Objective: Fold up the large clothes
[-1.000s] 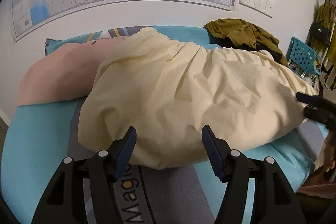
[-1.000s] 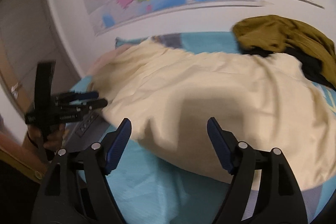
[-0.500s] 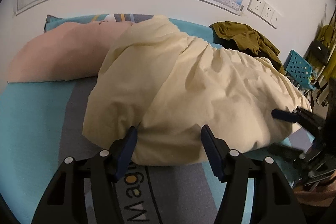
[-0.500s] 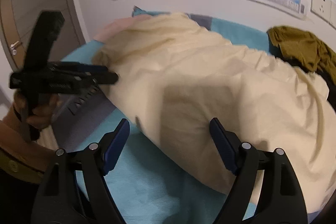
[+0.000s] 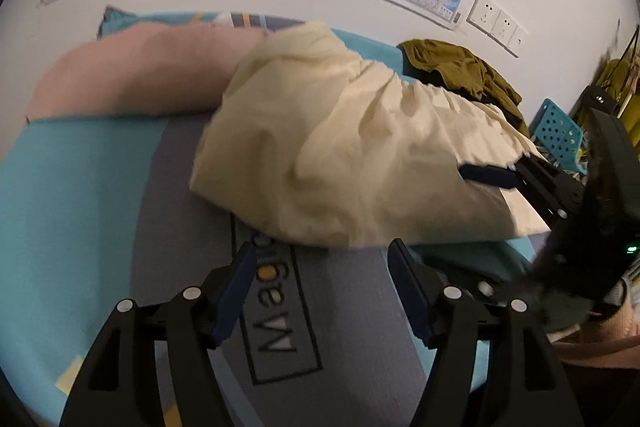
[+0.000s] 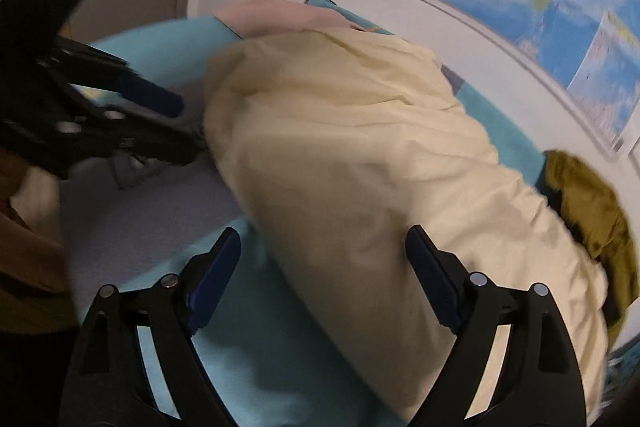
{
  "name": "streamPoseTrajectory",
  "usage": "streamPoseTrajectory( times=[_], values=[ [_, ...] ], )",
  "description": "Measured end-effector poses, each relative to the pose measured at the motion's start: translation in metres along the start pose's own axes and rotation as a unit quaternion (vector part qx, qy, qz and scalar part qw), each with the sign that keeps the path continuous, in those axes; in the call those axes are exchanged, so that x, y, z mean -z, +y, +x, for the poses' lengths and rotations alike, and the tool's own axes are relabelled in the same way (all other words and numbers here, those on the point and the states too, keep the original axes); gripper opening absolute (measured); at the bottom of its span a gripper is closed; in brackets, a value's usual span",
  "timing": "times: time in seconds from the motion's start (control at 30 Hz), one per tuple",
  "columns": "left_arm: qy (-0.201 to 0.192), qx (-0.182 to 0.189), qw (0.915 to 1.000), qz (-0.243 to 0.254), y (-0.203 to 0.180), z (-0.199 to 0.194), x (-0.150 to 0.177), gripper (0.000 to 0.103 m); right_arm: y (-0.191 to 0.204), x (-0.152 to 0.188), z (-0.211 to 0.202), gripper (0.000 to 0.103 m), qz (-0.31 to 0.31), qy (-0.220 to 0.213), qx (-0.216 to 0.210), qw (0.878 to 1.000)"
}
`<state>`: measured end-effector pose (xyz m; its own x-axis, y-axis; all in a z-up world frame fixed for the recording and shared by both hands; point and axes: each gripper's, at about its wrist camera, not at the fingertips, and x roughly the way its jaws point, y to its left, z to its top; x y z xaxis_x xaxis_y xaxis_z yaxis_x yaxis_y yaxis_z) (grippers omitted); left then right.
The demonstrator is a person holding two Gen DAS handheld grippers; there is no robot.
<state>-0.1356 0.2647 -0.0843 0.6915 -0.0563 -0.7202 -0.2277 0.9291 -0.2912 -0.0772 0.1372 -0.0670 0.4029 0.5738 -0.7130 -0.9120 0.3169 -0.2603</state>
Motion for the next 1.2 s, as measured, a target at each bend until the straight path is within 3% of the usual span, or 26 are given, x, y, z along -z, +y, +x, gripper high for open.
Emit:
streamPoseTrajectory(
  times=[0.07, 0.13, 0.23, 0.3, 0.53, 0.77, 0.97, 1.07, 1.2],
  values=[
    [0.007, 0.009, 0.9999, -0.007, 0.0, 0.004, 0.001, 0.065, -0.005, 0.001, 0.006, 0.07, 0.005, 0.004, 0.014, 1.0],
    [0.013, 0.025, 0.9995, -0.013, 0.0, 0.008, 0.001, 0.066, -0.013, 0.001, 0.007, 0.063, 0.022, 0.001, 0.003, 1.0],
    [0.022, 0.047, 0.9985, -0.019, -0.002, 0.014, 0.0, 0.066, -0.026, 0.0, 0.001, 0.044, 0.047, -0.011, -0.02, 0.999],
    [0.027, 0.063, 0.9974, -0.024, -0.003, 0.019, -0.001, 0.066, -0.032, -0.001, -0.002, 0.039, 0.064, -0.017, -0.033, 0.997],
    [0.025, 0.116, 0.9909, -0.063, -0.005, 0.032, -0.017, 0.071, -0.046, 0.001, -0.011, 0.037, 0.117, -0.025, -0.075, 0.99],
    [0.029, 0.169, 0.9786, -0.113, 0.003, 0.049, -0.028, 0.072, -0.064, 0.022, -0.042, 0.048, 0.193, -0.047, -0.118, 0.973],
    [0.022, 0.184, 0.9749, -0.124, 0.005, 0.052, -0.034, 0.073, -0.094, 0.072, -0.067, 0.067, 0.298, -0.045, -0.147, 0.942],
    [0.009, 0.194, 0.9719, -0.134, 0.009, 0.05, -0.037, 0.073, -0.111, 0.106, -0.079, 0.07, 0.369, -0.046, -0.157, 0.915],
    [0.009, 0.228, 0.959, -0.168, 0.022, 0.053, -0.04, 0.073, -0.127, 0.151, -0.095, 0.073, 0.452, -0.051, -0.154, 0.877]
  ],
)
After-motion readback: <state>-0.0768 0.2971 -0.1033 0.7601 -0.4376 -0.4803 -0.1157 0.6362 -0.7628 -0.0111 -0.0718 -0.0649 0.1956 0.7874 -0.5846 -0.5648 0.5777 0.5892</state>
